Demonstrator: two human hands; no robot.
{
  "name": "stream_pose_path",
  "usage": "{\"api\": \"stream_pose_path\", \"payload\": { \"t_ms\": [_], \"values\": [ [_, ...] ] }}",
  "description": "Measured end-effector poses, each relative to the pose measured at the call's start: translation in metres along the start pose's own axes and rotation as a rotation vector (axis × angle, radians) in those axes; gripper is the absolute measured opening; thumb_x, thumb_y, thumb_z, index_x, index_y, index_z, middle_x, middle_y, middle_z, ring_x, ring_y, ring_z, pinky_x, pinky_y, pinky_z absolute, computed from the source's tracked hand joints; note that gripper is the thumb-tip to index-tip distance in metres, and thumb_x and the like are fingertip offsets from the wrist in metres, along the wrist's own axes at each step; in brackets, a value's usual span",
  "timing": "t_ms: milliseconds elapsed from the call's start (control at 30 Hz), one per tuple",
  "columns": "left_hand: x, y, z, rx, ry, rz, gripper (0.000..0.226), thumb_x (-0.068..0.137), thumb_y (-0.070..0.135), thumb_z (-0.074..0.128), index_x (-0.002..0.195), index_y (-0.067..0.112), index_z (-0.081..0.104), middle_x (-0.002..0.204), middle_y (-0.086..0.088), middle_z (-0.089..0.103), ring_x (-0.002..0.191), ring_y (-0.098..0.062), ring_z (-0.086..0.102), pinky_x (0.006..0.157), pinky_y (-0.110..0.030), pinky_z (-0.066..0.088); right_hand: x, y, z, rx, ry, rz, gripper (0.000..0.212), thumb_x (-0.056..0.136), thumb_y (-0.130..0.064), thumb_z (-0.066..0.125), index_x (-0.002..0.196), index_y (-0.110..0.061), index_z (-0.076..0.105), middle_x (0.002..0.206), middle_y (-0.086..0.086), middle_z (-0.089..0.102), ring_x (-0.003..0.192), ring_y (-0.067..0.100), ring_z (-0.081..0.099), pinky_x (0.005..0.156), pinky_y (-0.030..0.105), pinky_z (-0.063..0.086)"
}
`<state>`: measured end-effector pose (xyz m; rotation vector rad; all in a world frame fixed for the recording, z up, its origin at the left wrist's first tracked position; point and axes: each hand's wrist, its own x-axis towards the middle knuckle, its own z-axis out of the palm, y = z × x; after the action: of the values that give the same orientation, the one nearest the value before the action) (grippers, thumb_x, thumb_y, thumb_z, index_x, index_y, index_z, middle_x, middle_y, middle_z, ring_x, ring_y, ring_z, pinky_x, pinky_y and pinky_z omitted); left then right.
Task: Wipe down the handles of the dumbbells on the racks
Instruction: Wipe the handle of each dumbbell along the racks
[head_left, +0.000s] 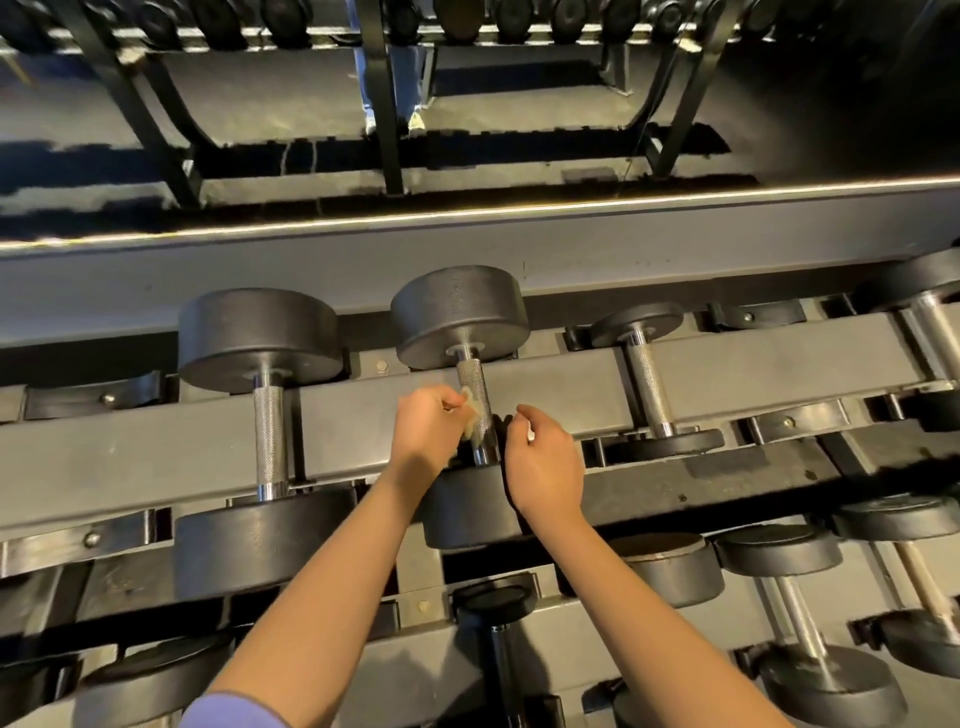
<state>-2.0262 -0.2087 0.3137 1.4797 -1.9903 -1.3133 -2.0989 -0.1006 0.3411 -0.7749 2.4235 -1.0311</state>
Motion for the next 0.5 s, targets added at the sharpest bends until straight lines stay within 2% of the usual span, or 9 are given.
{"api": "stream_pose_path", "payload": {
  "t_ms": [133,233,333,433,500],
  "values": [
    [0.006,0.006,-0.005,-0.047,0.069,-0.002,0.013,0.087,0.014,0.063,0.075,0.008,0.066,0.069,-0.001,0.063,0.06,-0.009,0.054,0.05,-0.009,0.038,0.0,0.002,0.004,-0.032,0.049,0.04,0.029,0.098,-0.025,0.042,0.104,-0.008,0.066,0.099,0.01,0.068,0.085,0.023,0.059,0.073,0.032,0.043],
    [0.019,0.016,-0.005,-0.083,0.119,-0.005,0.014,0.087,0.017,0.062,0.075,0.012,0.063,0.067,0.002,0.061,0.06,-0.008,0.055,0.047,-0.011,0.04,0.001,0.003,0.007,-0.047,0.046,0.049,0.029,0.098,-0.027,0.042,0.106,-0.012,0.066,0.099,0.007,0.068,0.077,0.014,0.05,0.07,0.029,0.042],
    [0.018,0.018,-0.005,-0.064,0.09,-0.013,0.017,0.088,0.015,0.061,0.074,0.006,0.061,0.064,0.002,0.057,0.059,-0.009,0.052,0.046,-0.01,0.038,0.003,0.006,0.008,-0.052,0.048,0.038,0.028,0.097,-0.026,0.043,0.105,-0.012,0.066,0.099,0.007,0.068,0.077,0.015,0.052,0.072,0.03,0.045],
    [0.008,0.009,-0.005,-0.003,0.004,-0.036,0.027,0.087,0.012,0.063,0.061,0.014,0.056,0.06,0.004,0.054,0.058,-0.007,0.05,0.051,-0.013,0.036,0.004,0.008,0.009,-0.057,0.054,0.016,0.028,0.097,-0.025,0.044,0.109,-0.012,0.066,0.106,0.005,0.066,0.088,0.019,0.059,0.072,0.027,0.041],
    [0.001,0.002,-0.004,0.043,-0.077,-0.063,0.025,0.086,0.012,0.066,0.063,0.017,0.057,0.065,0.004,0.056,0.064,-0.01,0.052,0.056,-0.016,0.038,0.005,0.009,0.01,-0.07,0.049,-0.01,0.028,0.097,-0.024,0.043,0.11,-0.013,0.065,0.113,0.003,0.062,0.091,0.019,0.059,0.073,0.027,0.039]
  ]
}}
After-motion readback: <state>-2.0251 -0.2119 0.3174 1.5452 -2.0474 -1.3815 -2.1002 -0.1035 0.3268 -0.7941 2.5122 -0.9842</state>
